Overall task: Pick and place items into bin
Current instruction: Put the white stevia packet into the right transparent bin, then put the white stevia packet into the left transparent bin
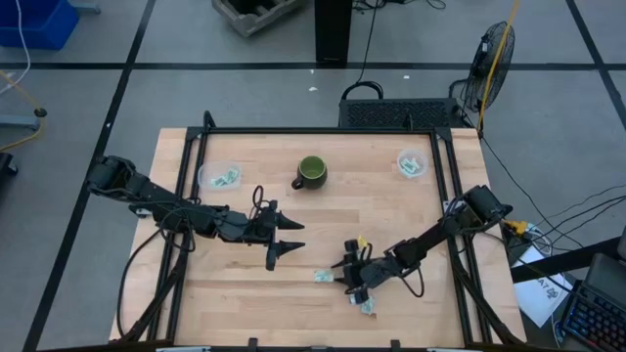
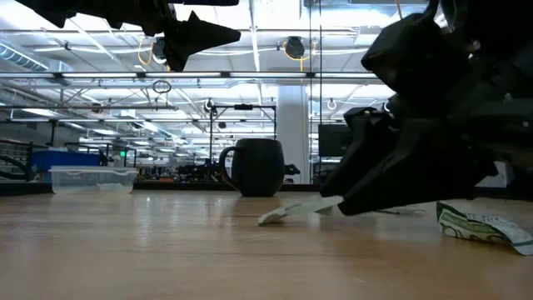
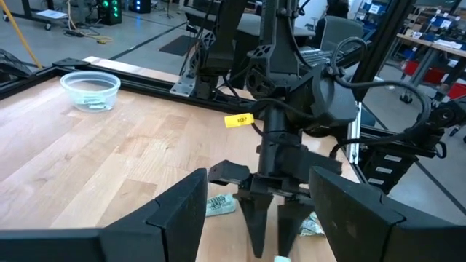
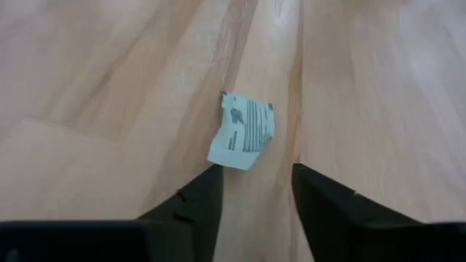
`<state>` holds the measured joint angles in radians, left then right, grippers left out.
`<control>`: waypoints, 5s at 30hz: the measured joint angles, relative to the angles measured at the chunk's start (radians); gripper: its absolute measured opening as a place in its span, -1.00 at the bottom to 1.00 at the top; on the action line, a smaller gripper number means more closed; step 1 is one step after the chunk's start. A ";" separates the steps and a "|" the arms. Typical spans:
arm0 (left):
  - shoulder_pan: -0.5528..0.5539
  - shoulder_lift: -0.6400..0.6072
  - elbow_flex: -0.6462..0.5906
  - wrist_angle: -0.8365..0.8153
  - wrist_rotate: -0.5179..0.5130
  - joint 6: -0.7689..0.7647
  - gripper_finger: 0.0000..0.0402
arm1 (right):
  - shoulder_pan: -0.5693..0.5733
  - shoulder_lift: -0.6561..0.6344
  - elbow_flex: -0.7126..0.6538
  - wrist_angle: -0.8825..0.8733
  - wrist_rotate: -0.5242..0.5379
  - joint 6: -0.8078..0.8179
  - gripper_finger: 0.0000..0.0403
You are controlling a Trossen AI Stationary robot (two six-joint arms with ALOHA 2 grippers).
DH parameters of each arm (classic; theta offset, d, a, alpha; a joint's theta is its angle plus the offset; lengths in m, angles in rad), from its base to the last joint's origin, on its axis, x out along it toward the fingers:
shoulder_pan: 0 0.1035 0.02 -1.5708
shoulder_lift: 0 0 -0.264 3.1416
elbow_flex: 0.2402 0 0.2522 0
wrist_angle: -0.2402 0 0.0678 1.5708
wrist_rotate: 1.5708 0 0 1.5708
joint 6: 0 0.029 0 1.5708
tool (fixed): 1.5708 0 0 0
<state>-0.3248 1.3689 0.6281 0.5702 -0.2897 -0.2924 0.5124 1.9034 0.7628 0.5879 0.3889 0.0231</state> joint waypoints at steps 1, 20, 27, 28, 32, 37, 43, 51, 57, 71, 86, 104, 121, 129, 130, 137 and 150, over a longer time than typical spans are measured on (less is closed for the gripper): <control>0.000 0.000 0.000 0.000 0.000 0.000 0.21 | 0.001 0.000 0.000 0.013 -0.001 0.000 -0.15; 0.000 0.000 0.000 0.001 0.000 0.002 0.21 | 0.005 0.000 0.000 0.098 -0.059 -0.017 -0.28; 0.000 0.000 0.000 0.001 0.000 0.002 0.21 | -0.003 0.000 0.005 0.136 -0.157 -0.036 -0.94; 0.000 0.000 0.000 0.001 0.000 0.002 0.21 | -0.003 0.000 0.011 0.129 -0.156 -0.034 -0.95; 0.000 0.000 0.000 -0.001 0.000 0.002 0.21 | -0.002 0.000 0.017 0.156 -0.158 -0.027 -0.95; 0.000 0.000 0.000 -0.016 0.000 0.002 0.21 | -0.002 0.000 0.043 0.164 -0.182 0.054 -0.82; 0.000 0.000 0.000 -0.018 -0.001 0.002 0.21 | -0.010 0.070 0.080 0.164 -0.181 0.112 -0.28; 0.000 0.000 0.000 -0.018 -0.001 0.002 0.21 | -0.016 0.102 0.084 0.152 -0.148 0.100 0.14; 0.000 0.000 0.000 -0.019 -0.001 0.002 0.21 | -0.030 0.101 0.084 0.055 -0.131 0.124 0.10; 0.000 0.000 0.000 -0.021 -0.001 0.001 0.21 | -0.035 0.102 0.083 0.082 -0.128 0.087 -0.51; 0.000 0.000 0.000 -0.021 -0.001 0.001 0.21 | -0.036 0.055 0.082 0.096 -0.074 0.043 -0.93; 0.000 0.000 0.000 -0.021 0.000 -0.006 0.21 | -0.076 -0.465 -0.048 -0.356 0.982 0.227 -0.93; 0.000 0.000 0.000 -0.021 0.000 -0.003 0.21 | -0.563 -0.839 -0.426 -0.351 0.858 0.507 -0.92; 0.000 0.000 0.000 -0.020 0.000 0.000 0.21 | -0.700 -0.861 -0.547 -0.341 0.732 0.669 -0.92; 0.000 0.000 0.000 -0.020 -0.001 0.000 0.21 | -0.707 -0.860 -0.556 -0.334 0.731 0.674 -0.91; 0.005 0.000 0.000 -0.020 -0.001 0.001 0.21 | -0.734 -0.860 -0.573 -0.316 0.706 0.672 -0.72; 0.005 0.000 0.000 -0.020 -0.001 0.001 0.21 | -0.726 -0.860 -0.573 -0.231 0.618 0.595 -0.23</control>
<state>-0.3202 1.3685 0.6277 0.5503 -0.2905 -0.2915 -0.2134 1.0431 0.1898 0.3569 1.0065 0.6182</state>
